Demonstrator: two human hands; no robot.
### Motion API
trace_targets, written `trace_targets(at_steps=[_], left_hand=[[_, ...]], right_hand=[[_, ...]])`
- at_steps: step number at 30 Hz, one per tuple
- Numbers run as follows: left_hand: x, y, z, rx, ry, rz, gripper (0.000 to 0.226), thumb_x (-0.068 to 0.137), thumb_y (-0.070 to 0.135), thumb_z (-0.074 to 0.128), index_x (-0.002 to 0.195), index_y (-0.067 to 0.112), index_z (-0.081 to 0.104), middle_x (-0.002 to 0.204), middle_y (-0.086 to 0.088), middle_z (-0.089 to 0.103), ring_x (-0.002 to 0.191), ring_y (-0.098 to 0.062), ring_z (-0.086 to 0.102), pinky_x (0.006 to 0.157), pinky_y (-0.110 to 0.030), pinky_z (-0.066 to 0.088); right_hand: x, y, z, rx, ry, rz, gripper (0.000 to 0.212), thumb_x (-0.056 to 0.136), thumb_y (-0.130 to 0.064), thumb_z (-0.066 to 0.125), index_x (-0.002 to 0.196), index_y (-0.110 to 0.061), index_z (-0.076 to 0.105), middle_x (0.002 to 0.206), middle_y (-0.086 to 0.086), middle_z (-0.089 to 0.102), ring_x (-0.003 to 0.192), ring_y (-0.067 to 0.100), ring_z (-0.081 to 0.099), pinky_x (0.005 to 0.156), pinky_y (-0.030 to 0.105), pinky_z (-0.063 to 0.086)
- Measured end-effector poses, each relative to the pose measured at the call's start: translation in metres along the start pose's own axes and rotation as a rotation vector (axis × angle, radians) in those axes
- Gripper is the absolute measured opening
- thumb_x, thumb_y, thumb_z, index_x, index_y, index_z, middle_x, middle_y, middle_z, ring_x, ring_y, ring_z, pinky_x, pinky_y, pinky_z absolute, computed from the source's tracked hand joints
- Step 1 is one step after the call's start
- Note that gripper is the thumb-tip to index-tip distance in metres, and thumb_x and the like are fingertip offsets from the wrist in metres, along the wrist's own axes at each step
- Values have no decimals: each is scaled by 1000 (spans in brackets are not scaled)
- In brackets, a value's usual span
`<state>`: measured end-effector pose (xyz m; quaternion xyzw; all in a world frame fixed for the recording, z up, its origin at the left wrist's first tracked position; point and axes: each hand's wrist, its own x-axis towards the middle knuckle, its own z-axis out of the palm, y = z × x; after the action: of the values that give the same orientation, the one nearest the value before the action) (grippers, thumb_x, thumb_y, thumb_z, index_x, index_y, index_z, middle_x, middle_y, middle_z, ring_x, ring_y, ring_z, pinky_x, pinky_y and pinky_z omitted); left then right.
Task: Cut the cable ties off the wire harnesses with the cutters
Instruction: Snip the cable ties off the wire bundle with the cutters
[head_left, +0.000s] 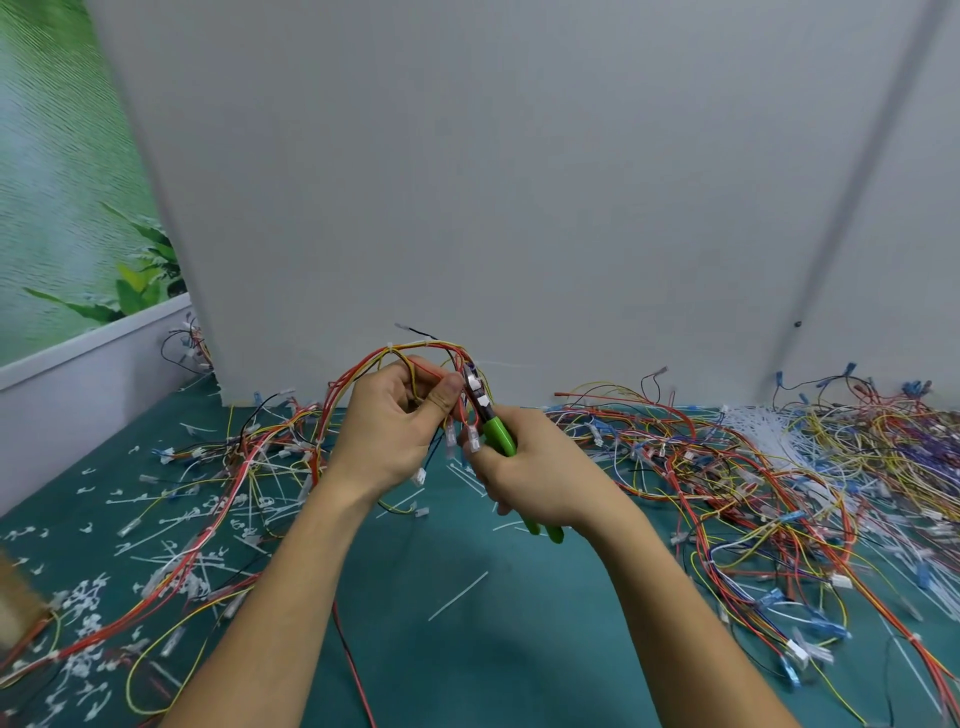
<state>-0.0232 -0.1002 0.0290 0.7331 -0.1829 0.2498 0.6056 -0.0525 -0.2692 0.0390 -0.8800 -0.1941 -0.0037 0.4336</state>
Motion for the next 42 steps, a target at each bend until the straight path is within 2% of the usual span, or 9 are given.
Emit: trace_targets(at_steps=[6,13,16,24,27,32,36,40,42], left_hand=[[0,0,-3,5,-27,-6,15,87,33,68,86,18,67,72,13,74,65,0,68,63,-11,50],[-1,2,-4,28,-34,-10,17,86,37,68,86,19,67,73,10,75,64,-1,68,61,-12,49],[-1,2,-6,44,-44,-10,18,87,36,68,88,18,68,73,10,75,64,-1,67,61,-12,48],[-1,4,-10,63,-149,8,10,93,24,67,90,14,68,77,4,73,68,-5,67,67,-14,50],[-1,3,-10,72,-171,22,6,96,13,66,91,10,67,75,3,71,67,-7,66,67,-14,50],[0,1,-9,85,-141,43,5,96,16,67,93,13,68,78,1,72,68,-4,66,66,-14,50],[-1,-1,-8,62,-109,60,4,95,15,68,92,19,68,81,2,73,68,-2,67,66,-12,49],[1,-5,-7,30,-111,42,4,94,23,67,93,19,68,80,-5,73,72,-16,69,70,-23,54],[1,-5,-7,-1,-111,24,11,91,27,66,93,16,67,77,-4,73,71,-15,68,68,-22,53]], right_hand=[[-1,-1,0,-7,-21,3,19,105,-24,52,99,-6,58,78,20,61,61,33,60,61,53,61],[-4,-4,-2,119,-57,45,19,106,-19,48,105,-5,61,69,7,53,58,24,49,54,39,46],[-5,-5,-4,148,-84,50,21,107,-18,48,109,-1,60,69,6,55,55,23,54,52,36,51],[-10,-6,-10,197,-161,58,22,108,-18,49,90,-8,53,73,7,60,56,18,58,63,48,62],[-11,-7,-10,175,-142,62,22,108,-19,50,89,-9,52,73,8,57,54,18,55,56,42,59],[-10,-10,-9,128,-86,66,19,107,-20,49,90,-11,52,69,9,49,52,20,45,52,34,47],[-9,-11,-10,126,-83,63,19,107,-20,50,92,-10,54,71,10,50,56,22,46,53,37,47],[-10,-11,-9,132,-82,51,22,107,-20,51,86,-12,51,67,6,49,50,19,47,51,35,50],[-10,-11,-9,150,-85,49,25,107,-20,50,83,-13,50,66,5,49,49,19,48,50,34,51]])
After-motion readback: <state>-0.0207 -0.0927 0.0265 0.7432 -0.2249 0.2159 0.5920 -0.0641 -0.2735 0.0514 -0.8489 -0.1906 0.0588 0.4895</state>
